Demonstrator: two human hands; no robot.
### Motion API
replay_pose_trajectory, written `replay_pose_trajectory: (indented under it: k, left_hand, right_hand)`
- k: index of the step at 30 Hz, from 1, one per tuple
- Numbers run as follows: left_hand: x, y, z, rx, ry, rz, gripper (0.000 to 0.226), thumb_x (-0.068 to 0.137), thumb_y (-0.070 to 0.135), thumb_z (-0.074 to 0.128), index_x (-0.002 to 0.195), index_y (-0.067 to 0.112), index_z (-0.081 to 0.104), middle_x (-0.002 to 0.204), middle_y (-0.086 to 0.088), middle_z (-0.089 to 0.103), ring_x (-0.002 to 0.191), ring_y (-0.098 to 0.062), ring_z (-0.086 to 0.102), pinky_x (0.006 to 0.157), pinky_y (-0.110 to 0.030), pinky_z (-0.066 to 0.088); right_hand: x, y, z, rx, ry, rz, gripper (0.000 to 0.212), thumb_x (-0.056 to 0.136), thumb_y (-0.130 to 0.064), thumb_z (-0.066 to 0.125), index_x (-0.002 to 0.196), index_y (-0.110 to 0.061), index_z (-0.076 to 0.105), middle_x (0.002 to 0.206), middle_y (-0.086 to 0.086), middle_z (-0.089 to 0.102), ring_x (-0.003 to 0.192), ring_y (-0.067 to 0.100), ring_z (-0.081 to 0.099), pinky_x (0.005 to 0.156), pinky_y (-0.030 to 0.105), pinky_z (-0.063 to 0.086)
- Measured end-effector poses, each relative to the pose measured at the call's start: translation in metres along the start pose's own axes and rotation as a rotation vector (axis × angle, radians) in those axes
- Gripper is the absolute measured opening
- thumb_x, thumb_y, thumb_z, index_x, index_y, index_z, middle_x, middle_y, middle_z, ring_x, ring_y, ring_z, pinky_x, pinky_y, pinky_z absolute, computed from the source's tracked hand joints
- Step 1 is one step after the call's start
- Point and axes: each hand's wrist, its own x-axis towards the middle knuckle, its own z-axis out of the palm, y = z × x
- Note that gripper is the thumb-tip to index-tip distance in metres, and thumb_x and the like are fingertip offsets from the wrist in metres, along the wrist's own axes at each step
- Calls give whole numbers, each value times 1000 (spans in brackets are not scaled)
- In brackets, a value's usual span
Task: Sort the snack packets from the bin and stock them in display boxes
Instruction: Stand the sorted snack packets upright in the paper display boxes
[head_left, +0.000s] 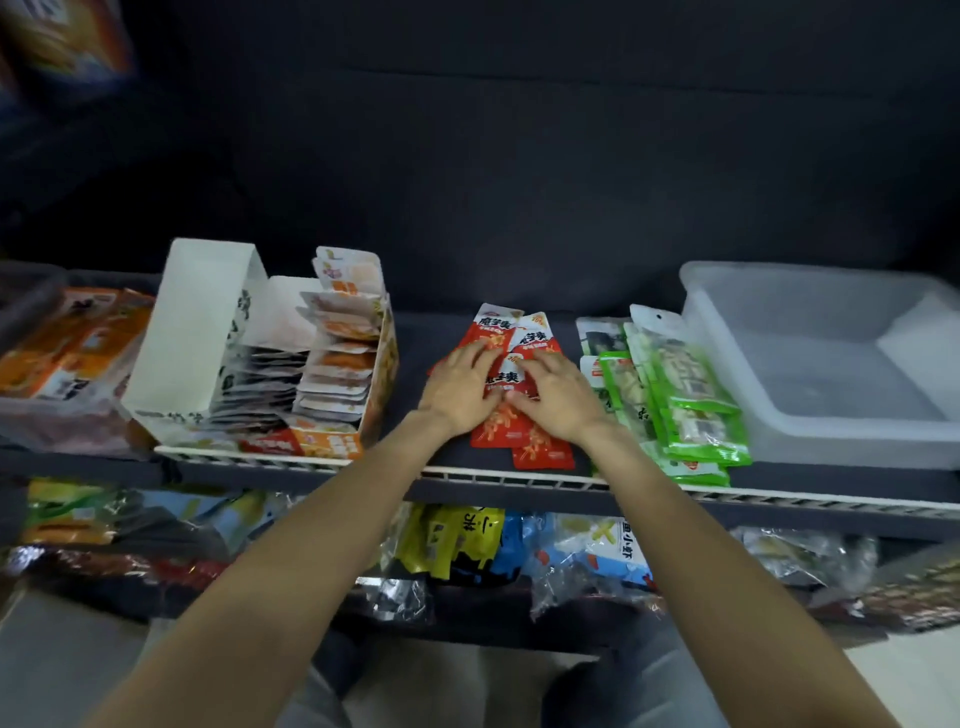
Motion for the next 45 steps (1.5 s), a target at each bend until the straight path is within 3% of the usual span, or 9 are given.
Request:
replay_pose_trajectory:
  k: [6, 12, 16, 20, 26, 31, 35, 41, 45]
  left_hand:
    - [2, -18, 5, 74, -162, -16, 59, 100, 46, 29, 152, 20, 13, 160, 1, 4, 146, -20, 2, 119, -41, 9]
    - [-43, -23, -2, 69, 12, 61, 41, 99, 41, 38, 128, 18, 54, 137, -2, 45, 125, -24, 42, 99, -39, 42]
    - [-30, -14, -12, 45, 169, -73, 34, 95, 43, 47, 107, 14, 58, 113, -8, 55, 109, -25, 50, 89, -37, 43]
    - [0, -10, -8, -39, 52, -269, 63, 86, 44, 63, 134, 11, 41, 132, -13, 45, 124, -29, 41, 100, -38, 39]
    - [-8, -15, -10, -209, -46, -322, 63, 81, 37, 71, 132, 12, 42, 124, -9, 59, 112, -27, 58, 91, -37, 48]
    - [-49, -9, -18, -153, 206, -169, 48, 92, 30, 58, 135, 22, 38, 118, -7, 63, 101, -30, 63, 81, -43, 52]
    - [-73, -3, -37, -347, 314, -179, 33, 93, 27, 56, 124, 24, 47, 112, -3, 67, 94, -24, 66, 80, -41, 53]
    - [-119, 4, -105, -758, 538, -19, 27, 86, 15, 66, 105, 22, 48, 101, 11, 64, 95, -3, 62, 81, -17, 50]
    - [-150, -34, -154, -533, 748, 161, 27, 86, 13, 67, 110, 16, 54, 98, 20, 57, 90, 12, 57, 80, -7, 44]
  right_hand:
    - [13, 5, 10, -27, -168, 44, 81, 86, -68, 45, 150, -25, 23, 159, 5, 11, 146, 28, 8, 118, 45, 16]
    - [14, 9, 6, 122, -83, 63, 73, 86, -52, 60, 146, -20, 33, 152, 2, 31, 138, 25, 26, 112, 39, 26]
    - [13, -10, 5, 148, -37, 119, 72, 85, -39, 66, 145, -17, 32, 149, 6, 37, 137, 29, 29, 110, 42, 31]
    - [9, -24, 6, 95, -22, 230, 84, 77, -50, 72, 142, -11, 34, 142, 14, 41, 131, 32, 38, 102, 42, 39]
    - [-1, -21, -8, 256, -95, 342, 64, 77, -34, 77, 125, -3, 48, 128, 12, 54, 118, 27, 54, 95, 33, 44]
    - [-8, -23, -13, 302, -175, 336, 48, 80, -27, 75, 117, -6, 52, 122, 9, 56, 109, 24, 56, 85, 32, 44]
    - [-13, -25, -14, 437, -38, 355, 31, 82, -11, 61, 111, -7, 52, 115, 12, 60, 106, 29, 57, 84, 31, 44]
    - [-44, -38, -39, 923, 196, 251, 55, 76, 0, 67, 116, -26, 42, 97, 2, 66, 89, 20, 66, 76, 35, 52]
    - [-59, -73, -74, 1063, 262, 30, 41, 83, -7, 68, 111, -29, 48, 94, -7, 68, 83, 7, 66, 73, 27, 54]
